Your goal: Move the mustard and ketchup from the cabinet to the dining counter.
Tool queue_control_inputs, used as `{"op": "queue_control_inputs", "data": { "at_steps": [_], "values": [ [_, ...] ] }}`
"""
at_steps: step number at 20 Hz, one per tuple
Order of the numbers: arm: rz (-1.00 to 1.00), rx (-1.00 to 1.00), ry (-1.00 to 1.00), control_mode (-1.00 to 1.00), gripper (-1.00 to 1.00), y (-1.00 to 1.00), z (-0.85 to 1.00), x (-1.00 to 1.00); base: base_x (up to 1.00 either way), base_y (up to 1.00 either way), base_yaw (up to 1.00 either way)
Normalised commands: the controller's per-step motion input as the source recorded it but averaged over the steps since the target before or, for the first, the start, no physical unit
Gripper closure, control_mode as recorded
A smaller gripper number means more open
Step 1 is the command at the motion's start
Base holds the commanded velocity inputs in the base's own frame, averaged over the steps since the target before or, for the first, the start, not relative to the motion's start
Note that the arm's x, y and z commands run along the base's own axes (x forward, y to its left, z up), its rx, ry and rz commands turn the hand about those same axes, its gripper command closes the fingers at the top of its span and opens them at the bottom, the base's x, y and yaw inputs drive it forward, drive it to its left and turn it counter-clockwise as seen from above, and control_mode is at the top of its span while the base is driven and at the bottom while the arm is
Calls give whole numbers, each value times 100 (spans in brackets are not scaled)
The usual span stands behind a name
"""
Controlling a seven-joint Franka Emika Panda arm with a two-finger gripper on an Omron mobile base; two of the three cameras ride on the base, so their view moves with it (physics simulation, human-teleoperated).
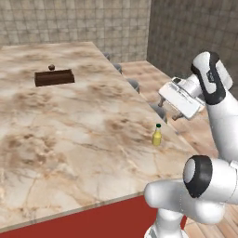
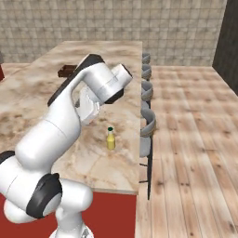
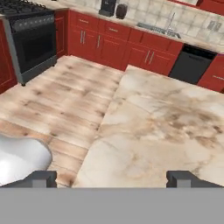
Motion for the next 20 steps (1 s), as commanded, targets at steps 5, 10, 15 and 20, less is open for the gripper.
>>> {"op": "queue_control_inputs", "data": {
  "at_steps": [5,10,15,20],
  "values": [
    [-65,-4,0,-100,-100,70,-2,66,0,0,0],
    [-54,0,0,-100,-100,17,3,9,0,0,0],
    [-40,4,0,-100,-100,0,10,-7,0,0,0],
    [-34,6,0,-100,-100,-4,17,24,0,0,0]
  ]
}}
